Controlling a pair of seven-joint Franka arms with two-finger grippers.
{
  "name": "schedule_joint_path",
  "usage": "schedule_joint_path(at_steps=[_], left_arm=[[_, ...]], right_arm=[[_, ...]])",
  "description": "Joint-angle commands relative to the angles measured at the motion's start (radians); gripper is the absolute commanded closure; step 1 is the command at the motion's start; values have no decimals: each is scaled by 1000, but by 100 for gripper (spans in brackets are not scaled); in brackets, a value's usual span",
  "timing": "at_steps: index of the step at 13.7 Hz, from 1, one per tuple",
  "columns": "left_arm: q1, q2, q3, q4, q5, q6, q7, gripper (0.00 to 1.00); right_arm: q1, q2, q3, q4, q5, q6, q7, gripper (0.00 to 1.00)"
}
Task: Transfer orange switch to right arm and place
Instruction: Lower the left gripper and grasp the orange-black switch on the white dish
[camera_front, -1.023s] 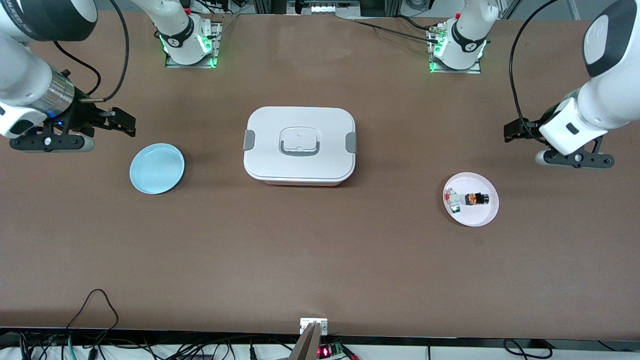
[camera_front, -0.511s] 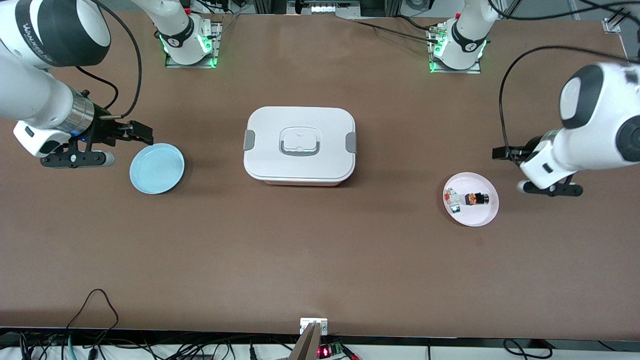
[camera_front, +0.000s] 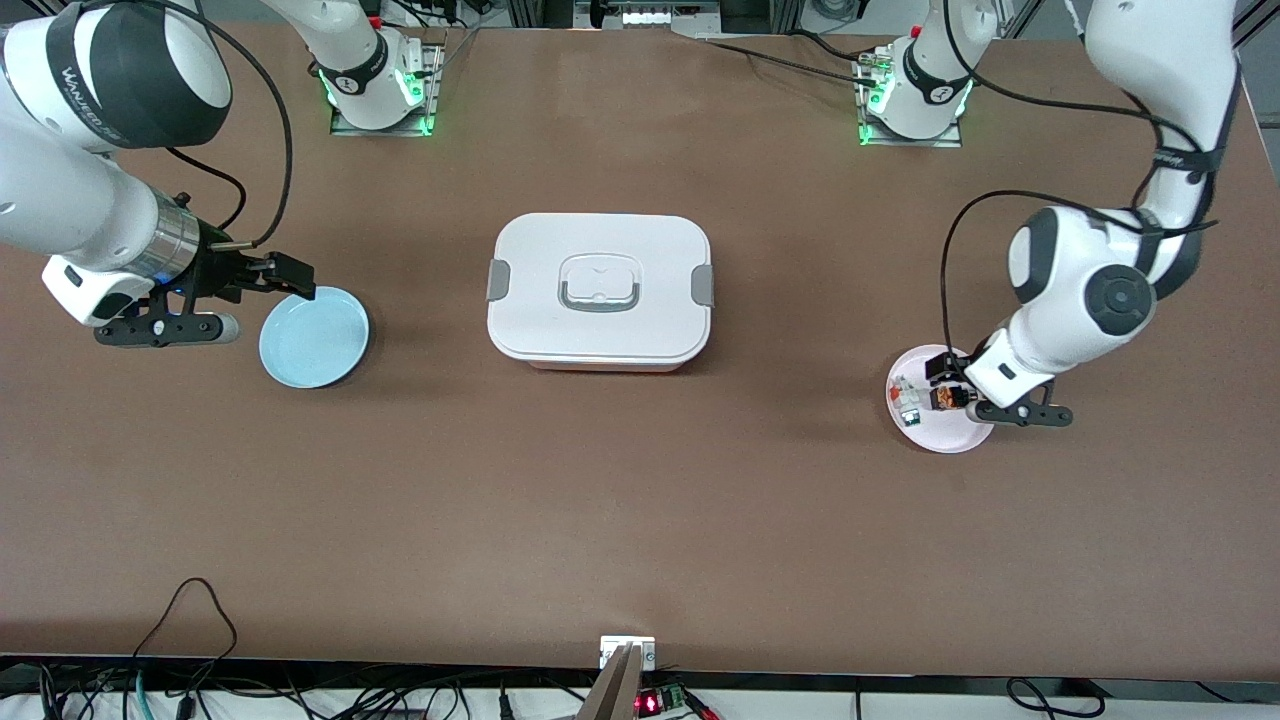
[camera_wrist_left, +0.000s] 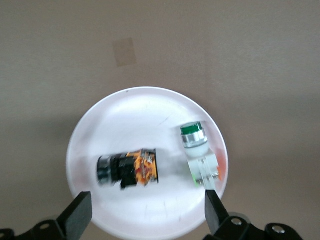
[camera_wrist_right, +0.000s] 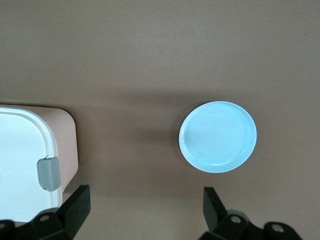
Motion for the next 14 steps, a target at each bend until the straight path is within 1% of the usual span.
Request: schedule_joint_path(at_steps=[1,3,6,10,14], left_arm=[[3,28,-1,-27,-5,98,-3,1],[3,43,5,-21,-3,107,-5,1],[5,53,11,-15,-3,162,-5,1],[6,73,36,-3,-2,178,-6,1],[26,109,36,-7,-2,190,-11,1]], right_arm=[[2,23,-1,9,15,20,-15,0],[4,31,-1,11,17,25,-13,0],[2,34,-1,11,35,28,-15,0],[13,34,-1,6,37,37,-15,0],[25,37,-1,6,37,39,-15,0]])
